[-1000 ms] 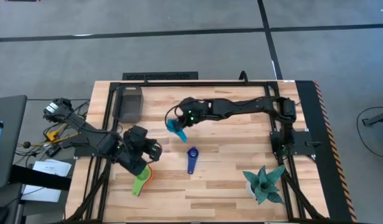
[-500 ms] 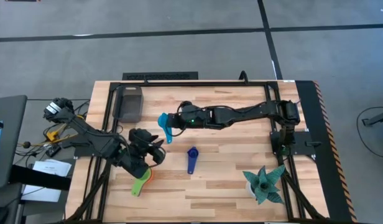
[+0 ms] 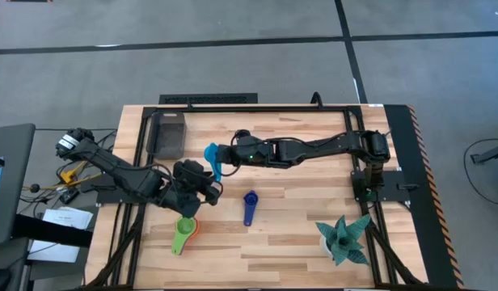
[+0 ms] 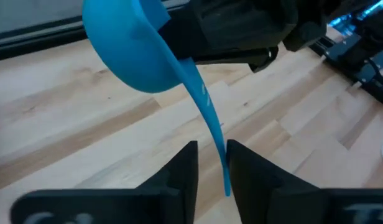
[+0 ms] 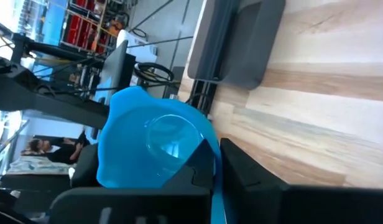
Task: Nest measuring cups in basket
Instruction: Stack the light blue measuring cup on top of the light green measuring cup
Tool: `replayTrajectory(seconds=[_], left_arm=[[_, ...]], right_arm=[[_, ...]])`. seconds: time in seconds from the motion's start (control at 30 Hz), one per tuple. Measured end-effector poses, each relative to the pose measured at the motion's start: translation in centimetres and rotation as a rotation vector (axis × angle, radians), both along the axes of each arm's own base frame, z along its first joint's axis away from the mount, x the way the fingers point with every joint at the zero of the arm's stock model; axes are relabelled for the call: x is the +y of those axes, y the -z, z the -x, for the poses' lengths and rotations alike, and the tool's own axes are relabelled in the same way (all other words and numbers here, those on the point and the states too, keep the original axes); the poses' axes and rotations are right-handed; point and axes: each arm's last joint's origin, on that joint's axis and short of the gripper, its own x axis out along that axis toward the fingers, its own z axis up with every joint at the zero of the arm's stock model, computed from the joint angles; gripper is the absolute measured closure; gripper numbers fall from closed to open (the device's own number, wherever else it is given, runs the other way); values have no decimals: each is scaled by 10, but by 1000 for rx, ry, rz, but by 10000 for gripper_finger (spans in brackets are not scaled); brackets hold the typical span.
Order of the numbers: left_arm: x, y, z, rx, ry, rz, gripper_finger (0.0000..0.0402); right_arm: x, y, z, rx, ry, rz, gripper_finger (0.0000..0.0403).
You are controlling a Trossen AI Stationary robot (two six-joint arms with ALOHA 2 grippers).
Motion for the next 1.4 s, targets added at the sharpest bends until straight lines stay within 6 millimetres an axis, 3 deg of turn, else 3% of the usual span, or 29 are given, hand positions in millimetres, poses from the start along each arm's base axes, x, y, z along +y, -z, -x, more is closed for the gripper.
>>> replayTrajectory(seconds=[0.23, 0.77, 1.27, 1.4], left_arm=[[3, -1, -4, 0, 20, 12, 395], [-3, -1, -3, -2, 92, 191, 401], [2, -19, 33, 28, 145, 278, 401], [-3, -20, 40, 124, 297, 361, 401]], right_arm=[[4, 0, 0, -4, -11, 6, 377], [12, -3, -2, -19, -136, 44, 335], [28, -11, -4, -104, -282, 68, 252], [33, -17, -6, -172, -395, 66, 225]])
